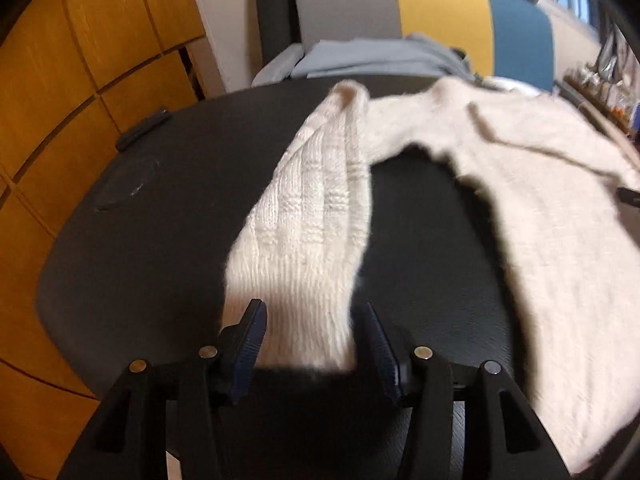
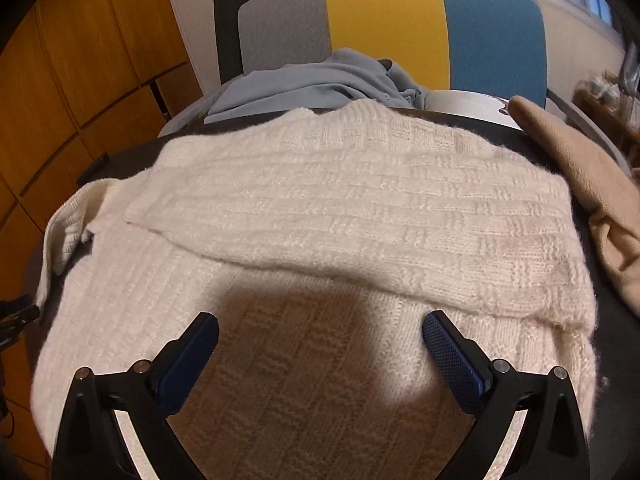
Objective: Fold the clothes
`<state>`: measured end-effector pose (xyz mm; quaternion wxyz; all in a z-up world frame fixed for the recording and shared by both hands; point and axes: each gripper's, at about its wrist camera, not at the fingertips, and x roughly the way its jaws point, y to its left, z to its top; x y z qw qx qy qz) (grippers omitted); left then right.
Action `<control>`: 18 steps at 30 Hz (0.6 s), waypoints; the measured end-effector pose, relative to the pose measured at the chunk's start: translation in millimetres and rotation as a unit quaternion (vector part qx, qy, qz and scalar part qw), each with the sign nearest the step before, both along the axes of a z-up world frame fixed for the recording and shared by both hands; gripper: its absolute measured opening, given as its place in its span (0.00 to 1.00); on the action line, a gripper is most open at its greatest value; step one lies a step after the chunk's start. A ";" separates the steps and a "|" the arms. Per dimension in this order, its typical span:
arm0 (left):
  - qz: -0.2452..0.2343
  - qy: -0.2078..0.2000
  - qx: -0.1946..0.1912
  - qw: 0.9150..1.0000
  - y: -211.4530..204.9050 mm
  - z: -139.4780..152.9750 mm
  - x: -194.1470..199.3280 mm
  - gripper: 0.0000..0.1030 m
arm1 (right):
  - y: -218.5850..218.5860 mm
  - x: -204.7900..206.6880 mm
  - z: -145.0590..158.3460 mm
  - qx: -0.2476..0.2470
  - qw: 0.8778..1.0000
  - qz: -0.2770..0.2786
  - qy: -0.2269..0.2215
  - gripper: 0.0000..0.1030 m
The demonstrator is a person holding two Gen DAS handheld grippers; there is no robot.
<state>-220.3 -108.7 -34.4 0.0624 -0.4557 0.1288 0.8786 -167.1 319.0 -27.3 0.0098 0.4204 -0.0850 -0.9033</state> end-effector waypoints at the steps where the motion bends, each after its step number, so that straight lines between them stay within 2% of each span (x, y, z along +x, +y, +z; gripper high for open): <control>1: 0.000 -0.003 -0.008 1.000 2.3 -2.8 -4.0 0.51 | 0.9 0.6 -0.1 -0.003 1.000 0.000 0.001 1.00; 5: 0.011 -0.014 -0.009 1.000 2.9 -5.2 -12.6 0.50 | 4.5 2.2 -0.1 -0.015 1.000 0.000 0.007 1.00; 8: 0.030 -0.040 0.024 0.998 -8.5 -1.5 -17.1 0.38 | 6.4 2.2 -0.2 -0.023 1.000 0.000 0.010 1.00; 10: 0.047 -0.064 0.067 0.995 -17.5 3.0 -21.8 0.23 | 5.9 2.2 -0.5 -0.021 1.000 0.000 0.010 1.00; 11: 0.052 -0.076 0.111 0.990 -24.1 7.5 -23.5 0.20 | 6.0 2.4 -0.4 -0.022 1.000 0.000 0.010 1.00; 12: 0.057 -0.088 0.171 0.980 -32.4 13.4 -24.6 0.12 | 6.1 2.7 -0.4 -0.022 1.000 0.000 0.010 1.00; 14: 0.057 -0.095 0.257 0.960 -40.9 23.8 -24.4 0.12 | 7.5 3.7 -0.3 -0.027 1.000 0.000 0.013 1.00; 16: 0.053 -0.098 0.349 0.930 -48.0 35.2 -23.7 0.09 | 8.9 4.5 -0.2 -0.031 0.999 0.000 0.015 1.00; 17: 0.049 -0.098 0.389 0.915 -49.7 41.1 -23.4 0.08 | 9.6 4.8 -0.1 -0.033 0.999 0.000 0.016 1.00; 18: 0.041 -0.094 0.419 0.902 -47.2 47.6 -23.4 0.08 | 10.3 5.2 -0.1 -0.035 0.999 0.001 0.017 1.00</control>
